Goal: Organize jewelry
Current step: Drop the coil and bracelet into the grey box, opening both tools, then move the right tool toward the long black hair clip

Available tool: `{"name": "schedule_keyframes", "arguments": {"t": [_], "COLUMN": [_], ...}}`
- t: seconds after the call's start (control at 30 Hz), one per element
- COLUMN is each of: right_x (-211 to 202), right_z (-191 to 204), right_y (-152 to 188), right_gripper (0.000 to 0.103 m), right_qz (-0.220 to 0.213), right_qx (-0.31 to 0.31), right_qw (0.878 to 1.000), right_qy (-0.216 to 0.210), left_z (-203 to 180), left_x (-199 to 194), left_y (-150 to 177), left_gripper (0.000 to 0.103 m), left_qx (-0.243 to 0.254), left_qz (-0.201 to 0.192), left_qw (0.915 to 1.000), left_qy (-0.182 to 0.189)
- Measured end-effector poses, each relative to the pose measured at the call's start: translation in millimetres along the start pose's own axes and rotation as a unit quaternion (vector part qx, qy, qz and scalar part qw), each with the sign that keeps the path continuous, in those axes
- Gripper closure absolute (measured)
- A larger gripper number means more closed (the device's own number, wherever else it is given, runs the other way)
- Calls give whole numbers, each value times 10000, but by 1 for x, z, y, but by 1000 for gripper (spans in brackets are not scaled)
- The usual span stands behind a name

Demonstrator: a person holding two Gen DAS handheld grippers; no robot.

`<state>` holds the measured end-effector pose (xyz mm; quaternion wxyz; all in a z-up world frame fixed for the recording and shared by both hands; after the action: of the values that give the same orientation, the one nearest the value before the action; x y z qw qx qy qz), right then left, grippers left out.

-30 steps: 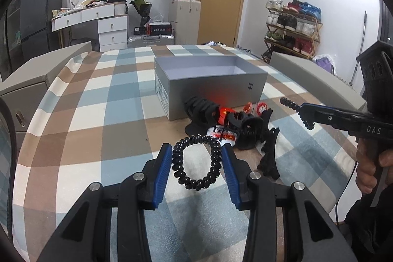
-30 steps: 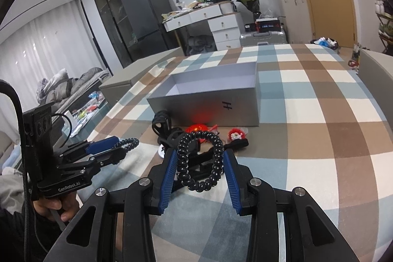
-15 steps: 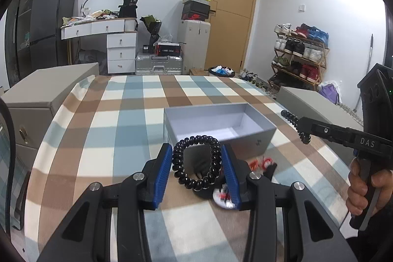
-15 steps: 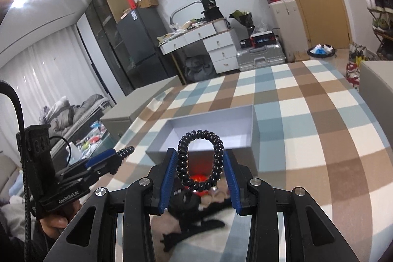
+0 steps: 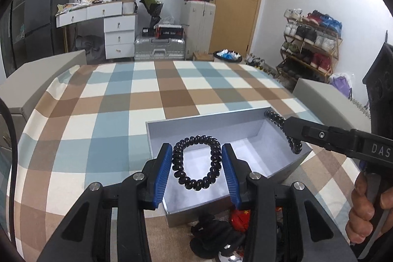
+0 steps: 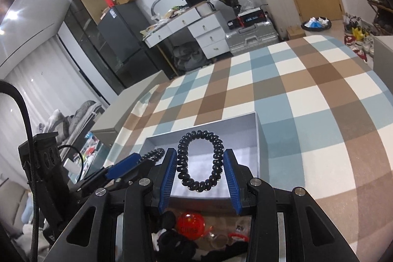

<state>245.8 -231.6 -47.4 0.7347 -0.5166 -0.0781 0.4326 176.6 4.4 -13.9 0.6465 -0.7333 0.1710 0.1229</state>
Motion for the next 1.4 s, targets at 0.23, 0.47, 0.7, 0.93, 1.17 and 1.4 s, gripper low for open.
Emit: {"name": "schedule_keyframes", "arguments": {"t": [0.23,0.47,0.7,0.93,1.17,1.4], "right_x": [8,7,-23,-63,-77,-62], "right_z": [8,9,17,-1,3,-13], "right_y": [13,16,6,18,52,76], "right_gripper": [65,61,19,0,0,0], "right_qz": [274,347,28,-71,15,554], "right_qx": [-46,-70,-502,-622,-1014,-896], "right_qw": [9996,9993,9987,9978,9939,9923], "right_qy": [-88,-91,-70,233,434,644], "left_z": [1,6,-10,-13,-5,-8], "left_x": [-5,-10,-38,-68,-73,-72], "left_y": [1,-1,-5,10,37,44], "left_gripper": [68,67,29,1,1,1], "left_qx": [381,252,202,388,50,272], "left_qz": [40,147,66,-214,-211,-178], "left_qw": [9989,9995,9995,9990,9997,9994], "left_qy": [-270,-104,240,18,-65,-69]}}
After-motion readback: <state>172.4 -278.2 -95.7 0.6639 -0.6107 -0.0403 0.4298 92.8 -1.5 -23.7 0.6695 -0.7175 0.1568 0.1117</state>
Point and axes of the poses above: each gripper's, at about its wrist camera, not at the fingertips, and x roughly the way its jaws point, z to its left, y to its underside, the point moved 5 cm from there along x, roughly the way its jaws point, and after that the axes turned 13 degrees about -z, right-handed, at the moved point
